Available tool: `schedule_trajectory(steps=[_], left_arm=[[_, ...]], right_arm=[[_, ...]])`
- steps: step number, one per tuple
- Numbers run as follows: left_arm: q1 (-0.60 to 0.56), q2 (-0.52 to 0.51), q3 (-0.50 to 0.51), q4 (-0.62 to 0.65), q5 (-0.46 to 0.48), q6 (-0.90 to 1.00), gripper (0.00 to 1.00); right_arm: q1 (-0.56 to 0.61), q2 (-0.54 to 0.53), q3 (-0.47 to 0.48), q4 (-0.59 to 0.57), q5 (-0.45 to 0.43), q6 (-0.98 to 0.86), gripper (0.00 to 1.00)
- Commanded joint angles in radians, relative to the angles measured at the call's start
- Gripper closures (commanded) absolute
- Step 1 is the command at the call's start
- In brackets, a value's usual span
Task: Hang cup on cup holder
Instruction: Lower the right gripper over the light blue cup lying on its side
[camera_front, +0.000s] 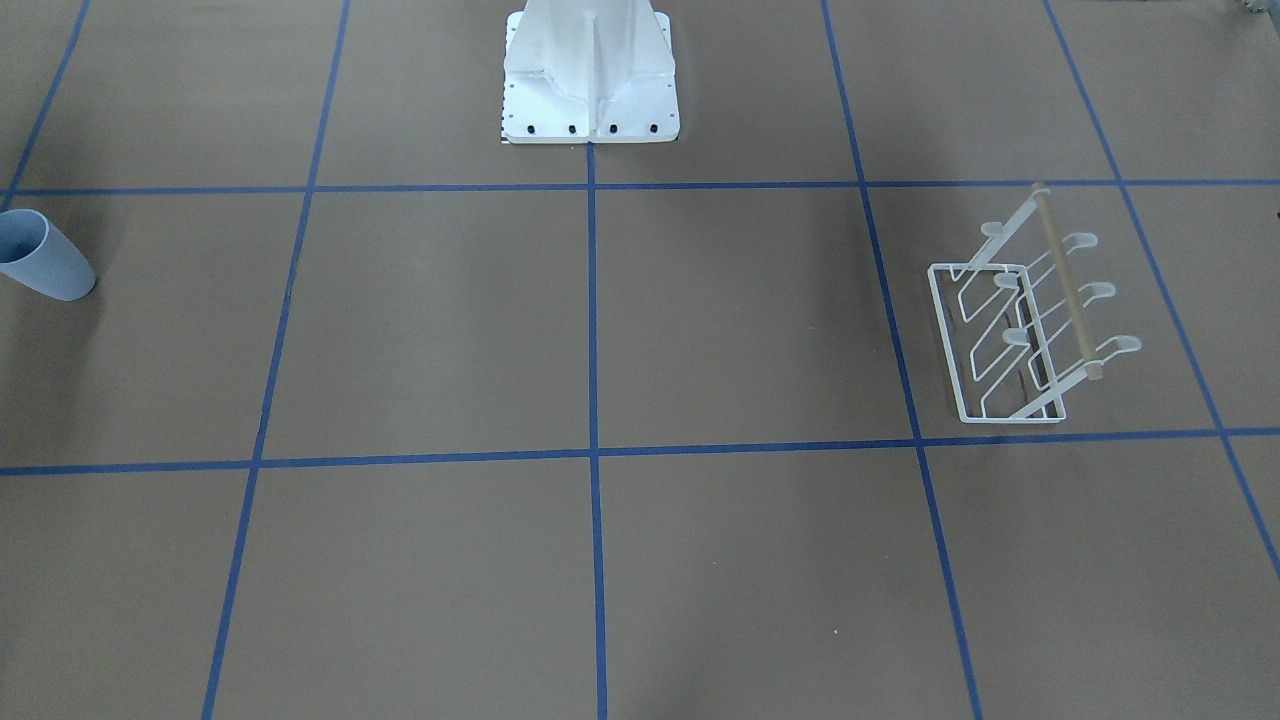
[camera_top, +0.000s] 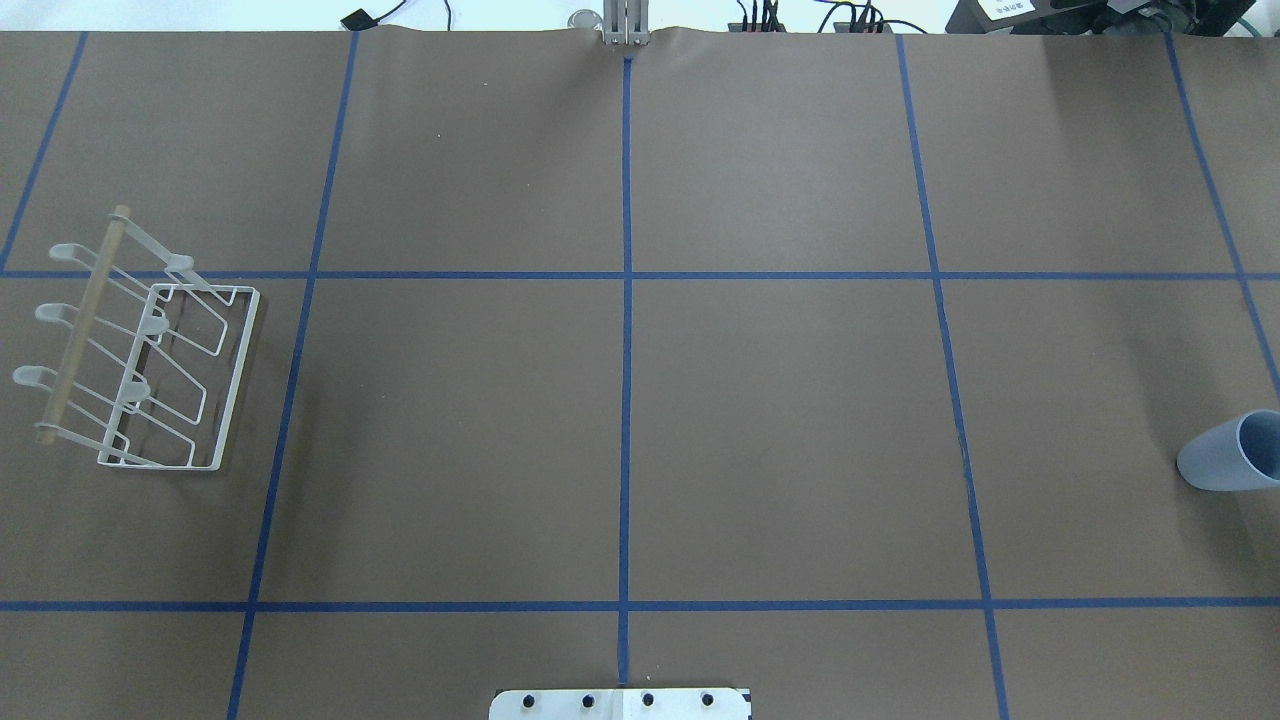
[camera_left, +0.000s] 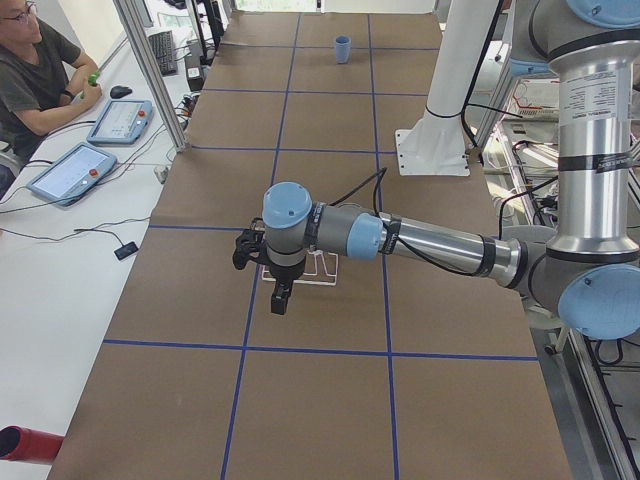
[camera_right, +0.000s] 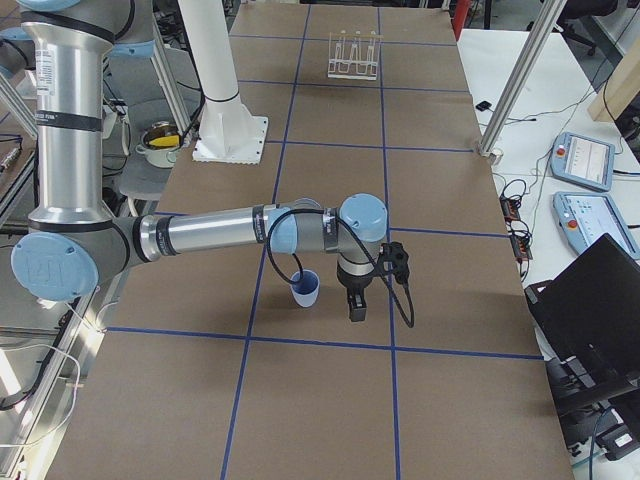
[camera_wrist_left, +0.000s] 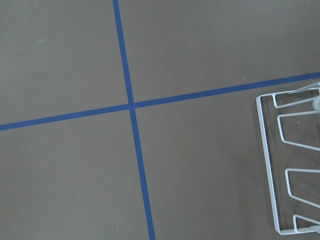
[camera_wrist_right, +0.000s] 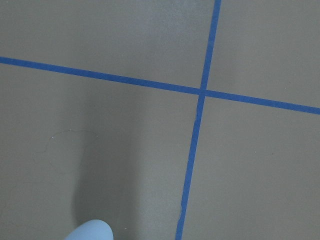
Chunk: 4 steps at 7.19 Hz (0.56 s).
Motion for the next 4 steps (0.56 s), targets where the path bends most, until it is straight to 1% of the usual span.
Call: schedule_trajectory(steps=[1,2,4], left_arm=[[0.001,0.0,0.007,-0.004,-0.001,0.002,0.02],[0.002,0.0,0.019,-0.005,-0.001,0.007,0.02],[0.002,0.0,0.013,-0.004,-0.007,0.002,0.02]], right_arm=[[0.0,-0.001,-0.003,-0.001,0.01,0.0,0.0],[0.0,-0.001,-0.002,-0.001,0.011,0.002,0.0],[0.0,0.0,0.0,0.0,0.008,0.003,0.0]])
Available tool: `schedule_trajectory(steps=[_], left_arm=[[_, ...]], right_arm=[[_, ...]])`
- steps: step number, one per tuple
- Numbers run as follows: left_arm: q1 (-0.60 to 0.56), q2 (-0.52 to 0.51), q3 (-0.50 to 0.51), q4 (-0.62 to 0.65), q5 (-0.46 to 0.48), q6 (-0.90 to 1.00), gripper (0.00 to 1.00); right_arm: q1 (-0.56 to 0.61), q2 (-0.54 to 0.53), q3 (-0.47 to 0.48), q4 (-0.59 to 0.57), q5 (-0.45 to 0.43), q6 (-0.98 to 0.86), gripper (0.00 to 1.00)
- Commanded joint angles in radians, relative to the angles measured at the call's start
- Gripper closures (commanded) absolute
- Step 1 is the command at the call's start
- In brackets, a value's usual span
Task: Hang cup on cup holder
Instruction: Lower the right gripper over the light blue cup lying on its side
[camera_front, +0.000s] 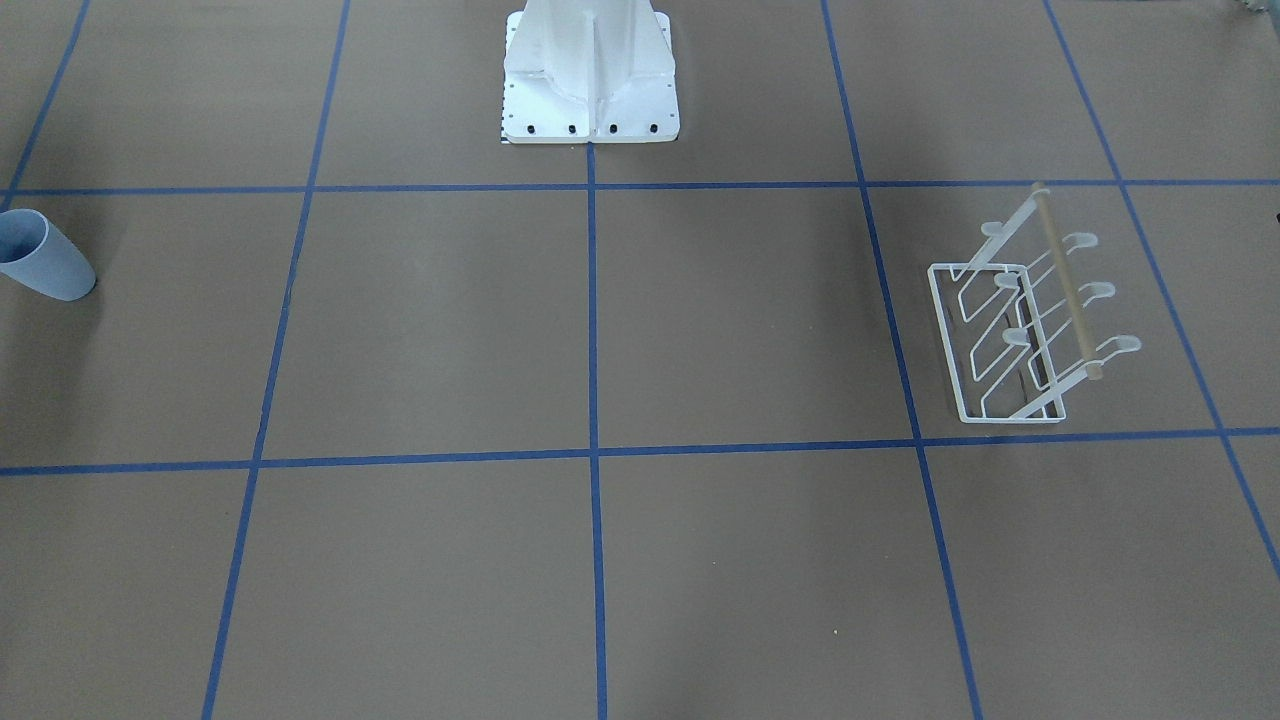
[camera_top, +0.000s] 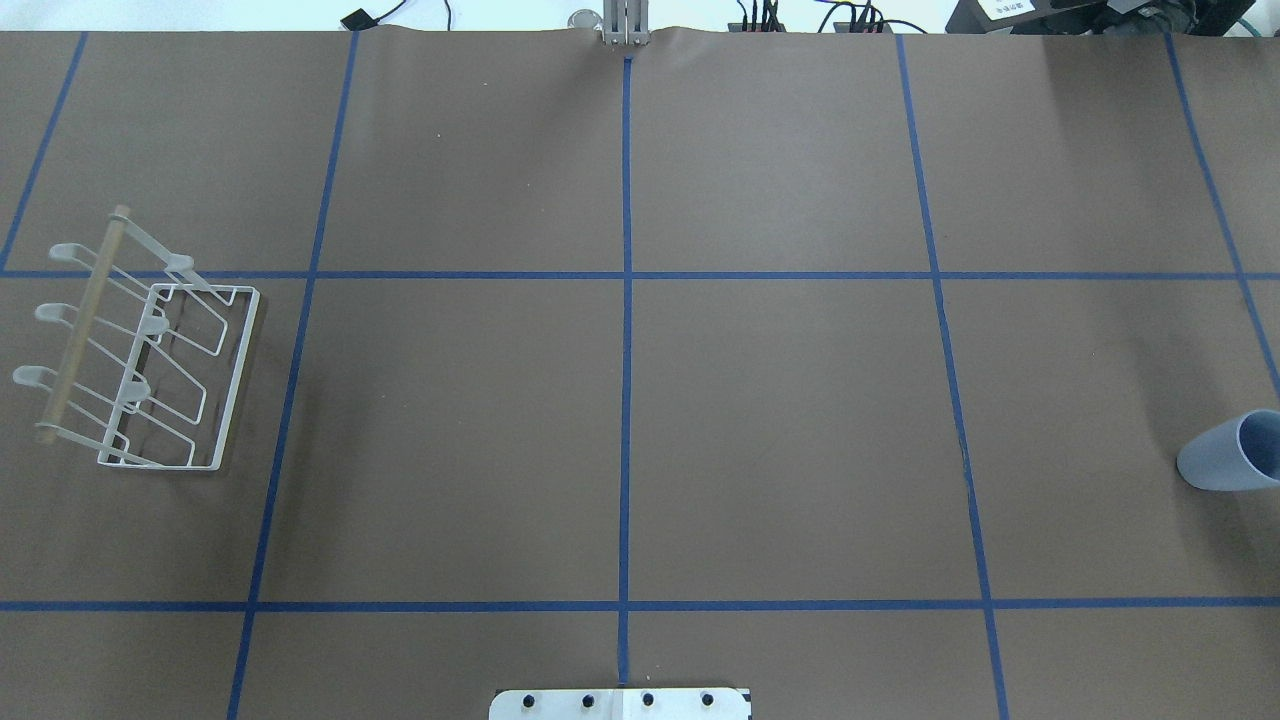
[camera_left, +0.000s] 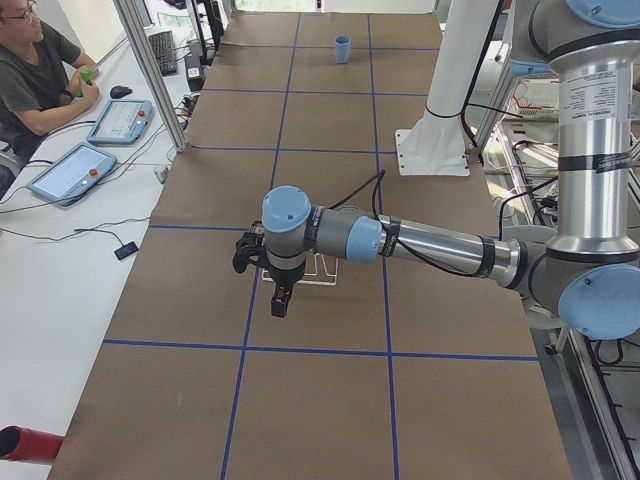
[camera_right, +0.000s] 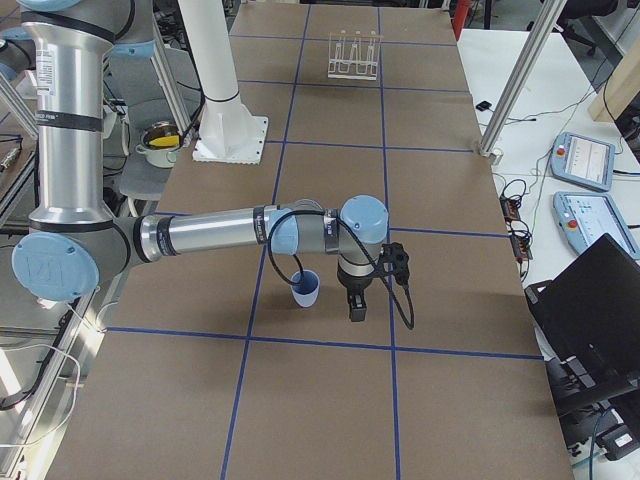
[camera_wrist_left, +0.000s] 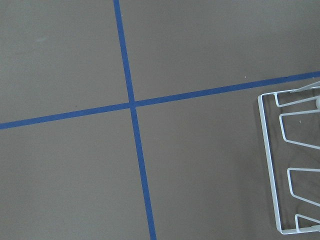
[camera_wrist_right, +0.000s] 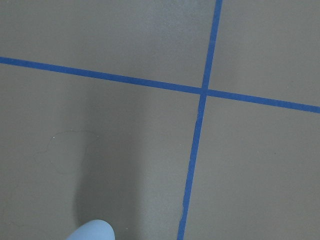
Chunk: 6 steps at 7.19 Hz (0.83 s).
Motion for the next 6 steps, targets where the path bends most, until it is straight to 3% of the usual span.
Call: schedule_trajectory(steps=[1,4,6], left_arm=[[0.0,0.0,0.0,0.0,-0.002,0.001,0.02],[0.0,0.0,0.0,0.0,-0.003,0.002,0.02],[0.0,0.003,0.0,0.0,-0.003,0.002,0.02]], right_arm=[[0.0,0.001,0.003,0.001,0.0,0.001,0.0],[-0.006,0.0,0.009,0.02,0.011,-0.003,0.0],[-0.035,-0.04,0.014,0.123,0.039,-0.011,0.0]])
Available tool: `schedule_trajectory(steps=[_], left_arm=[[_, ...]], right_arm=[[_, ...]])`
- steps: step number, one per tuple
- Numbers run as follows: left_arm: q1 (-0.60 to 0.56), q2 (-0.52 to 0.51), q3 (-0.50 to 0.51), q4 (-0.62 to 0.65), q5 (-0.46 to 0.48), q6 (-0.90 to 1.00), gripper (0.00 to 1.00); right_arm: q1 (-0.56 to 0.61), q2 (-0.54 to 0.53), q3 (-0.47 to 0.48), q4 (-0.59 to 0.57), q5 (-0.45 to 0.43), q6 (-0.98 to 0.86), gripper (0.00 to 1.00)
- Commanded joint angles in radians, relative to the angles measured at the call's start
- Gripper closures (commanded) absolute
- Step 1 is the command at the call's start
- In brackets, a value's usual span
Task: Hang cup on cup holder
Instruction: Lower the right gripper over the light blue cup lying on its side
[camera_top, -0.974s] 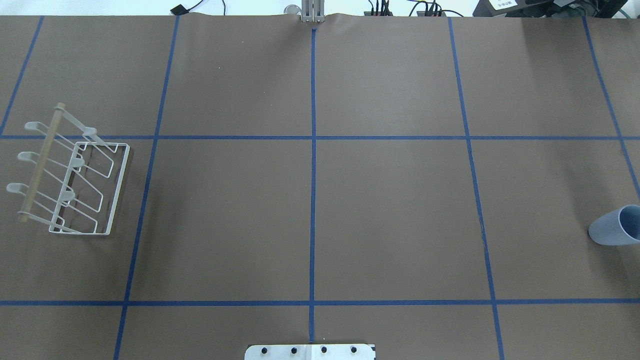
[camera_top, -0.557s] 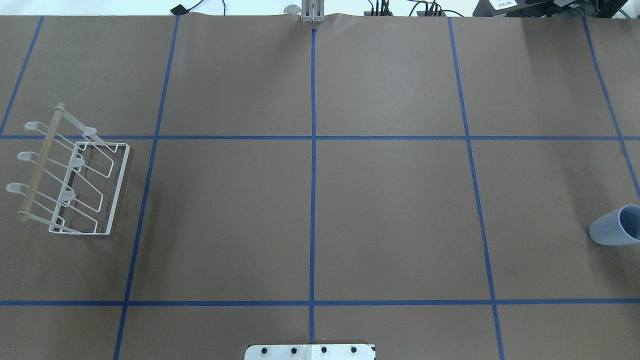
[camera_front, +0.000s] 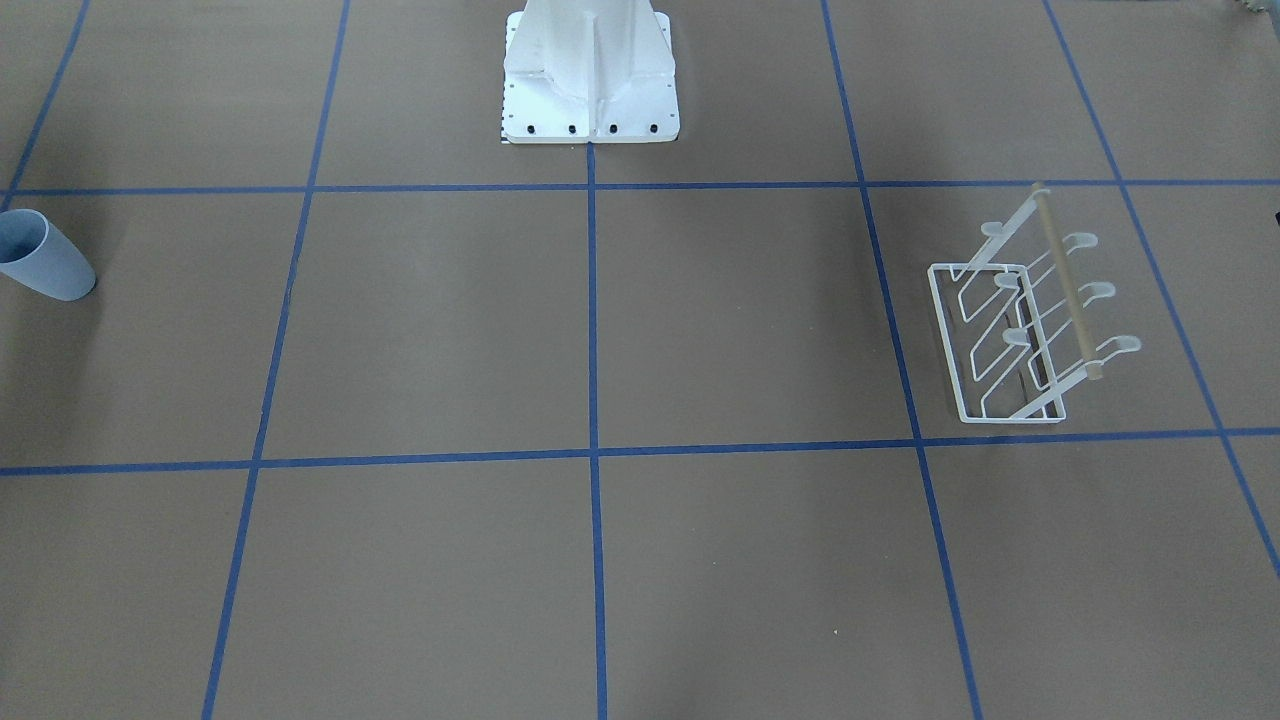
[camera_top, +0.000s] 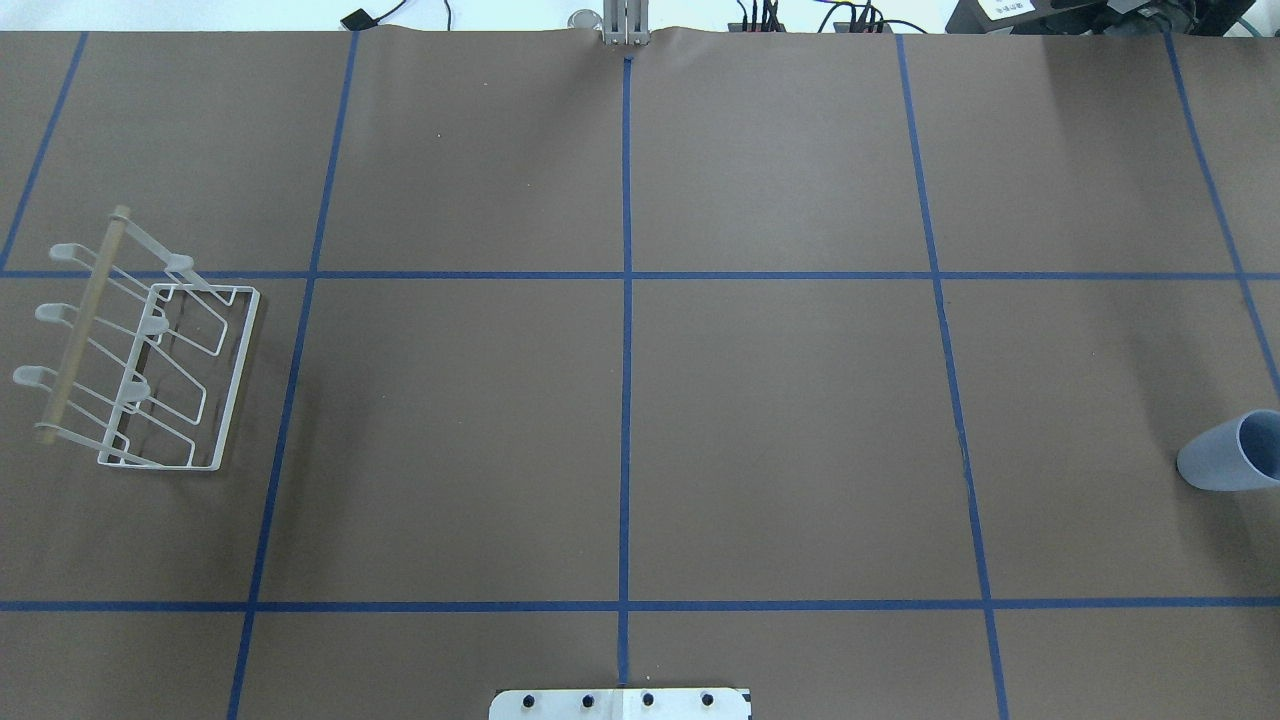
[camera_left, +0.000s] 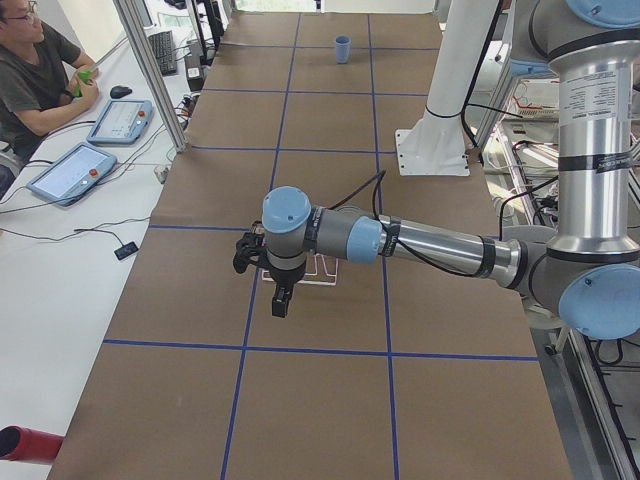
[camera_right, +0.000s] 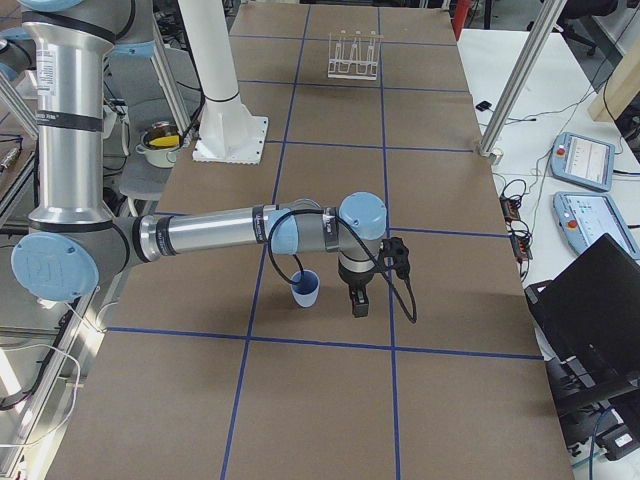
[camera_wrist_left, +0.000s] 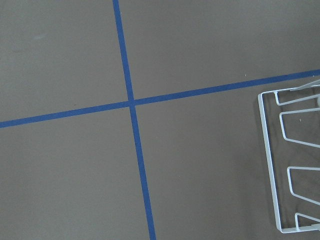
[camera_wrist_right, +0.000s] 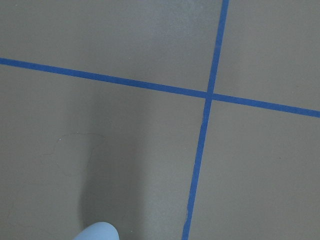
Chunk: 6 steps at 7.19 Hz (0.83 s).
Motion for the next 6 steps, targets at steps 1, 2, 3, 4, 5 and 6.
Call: schedule_trajectory(steps=[1,2,3,4,5,6], left_arm=[[0.0,0.001,0.001,0.0,0.0,0.0,0.02],[0.0,0.001,-0.001,0.0,0.0,0.0,0.02],[0.0,0.001,-0.001,-0.002,0.0,0.0,0.02],[0.0,0.001,-0.004,-0.002,-0.002,-0.004,0.02],[0.0,0.001,-0.004,0.0,-0.002,-0.005,0.02],[0.0,0.001,-0.005,-0.002,-0.002,-0.005,0.02]], right_arm=[[-0.017,-0.051,0.002,0.101,0.026,-0.009,0.0],[-0.022,-0.072,0.005,0.146,0.028,0.005,0.0],[-0.026,-0.083,0.009,0.146,0.03,0.005,0.0],[-0.051,-0.1,0.024,0.149,0.02,0.011,0.0],[-0.097,-0.126,0.052,0.149,0.017,0.067,0.0],[-0.14,-0.158,0.098,0.149,0.016,0.13,0.0]])
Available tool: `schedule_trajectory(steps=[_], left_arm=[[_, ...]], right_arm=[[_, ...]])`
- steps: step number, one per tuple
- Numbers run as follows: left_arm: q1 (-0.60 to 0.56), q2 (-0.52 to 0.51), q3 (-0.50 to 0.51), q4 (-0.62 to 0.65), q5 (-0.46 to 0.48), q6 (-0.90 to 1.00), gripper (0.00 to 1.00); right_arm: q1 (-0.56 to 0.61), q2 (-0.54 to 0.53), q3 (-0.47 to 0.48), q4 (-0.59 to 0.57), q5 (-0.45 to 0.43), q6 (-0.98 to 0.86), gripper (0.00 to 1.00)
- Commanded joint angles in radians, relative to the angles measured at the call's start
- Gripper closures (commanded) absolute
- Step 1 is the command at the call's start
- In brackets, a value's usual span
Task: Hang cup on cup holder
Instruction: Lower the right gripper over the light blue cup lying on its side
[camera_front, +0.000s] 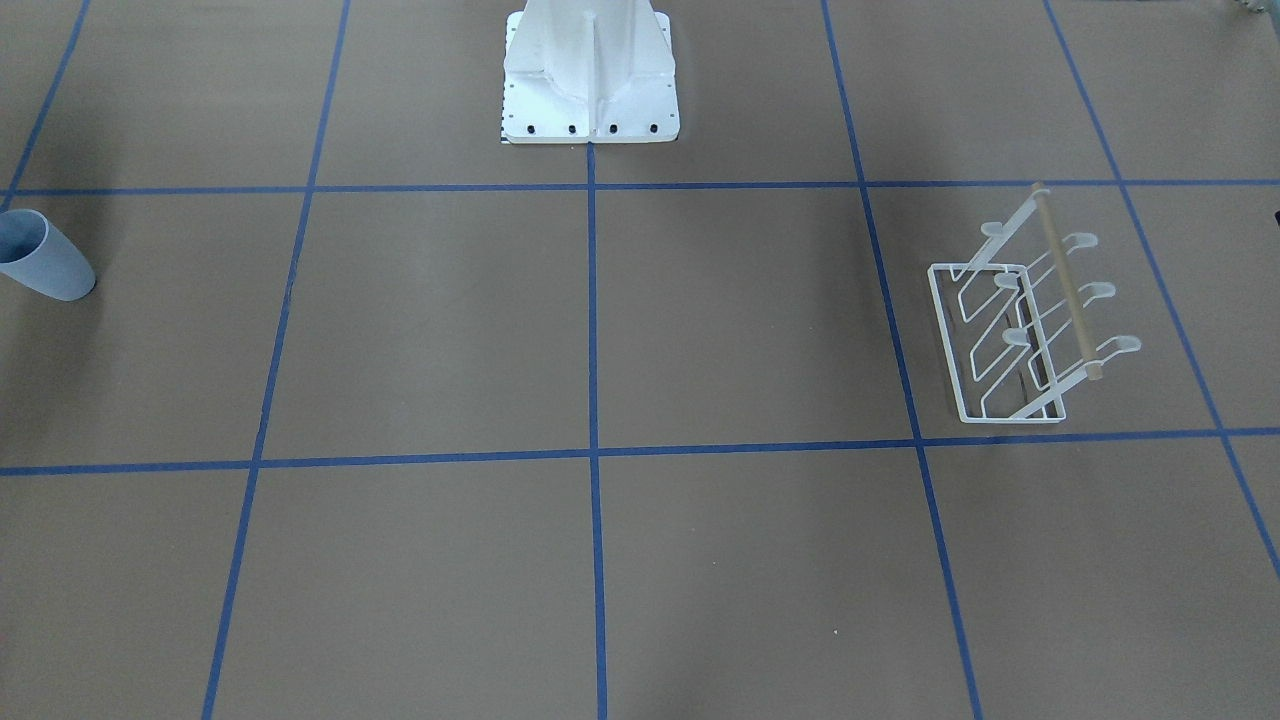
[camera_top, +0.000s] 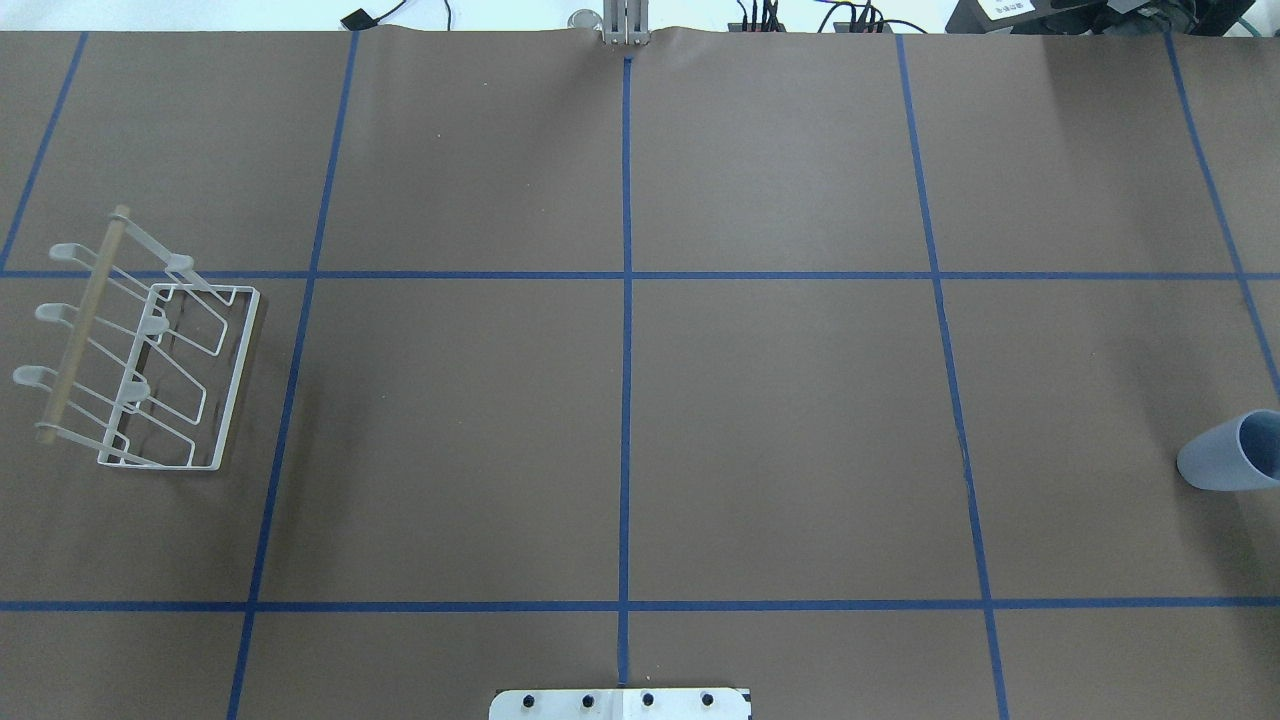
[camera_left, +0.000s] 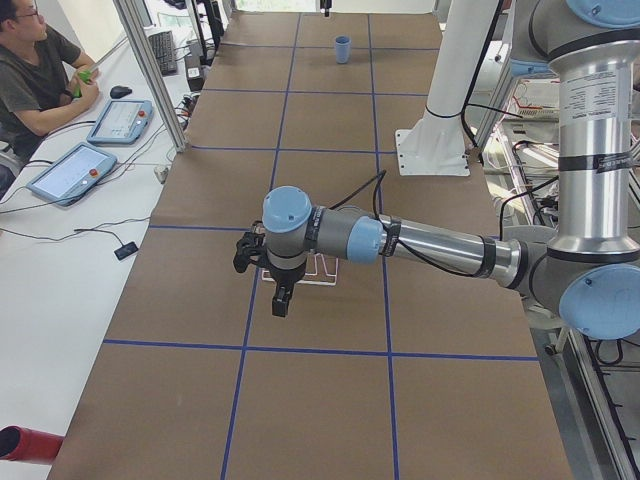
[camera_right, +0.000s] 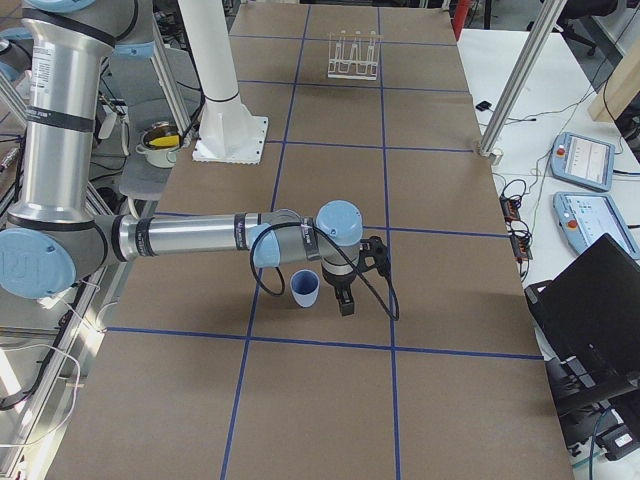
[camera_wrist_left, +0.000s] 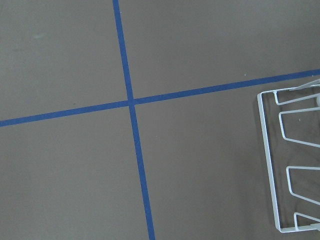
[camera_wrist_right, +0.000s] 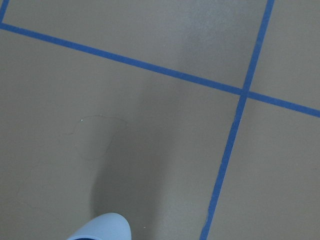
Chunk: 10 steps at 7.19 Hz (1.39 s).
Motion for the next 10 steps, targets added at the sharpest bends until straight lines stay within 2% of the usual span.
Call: schedule_trajectory(steps=[1,3,10], left_arm=[[0.0,0.0,-0.003,0.001,-0.002,-0.001,0.02],[0.0,0.0,-0.002,0.001,0.0,-0.001,0.02],[0.0,0.0,-0.003,0.001,0.0,-0.002,0.02]], right_arm=[[-0.093,-0.052,0.058,0.001,-0.028,0.095,0.0],[-0.152,-0.051,0.04,0.003,-0.066,0.129,0.0],[-0.232,-0.052,-0.006,0.006,-0.059,0.139,0.0]])
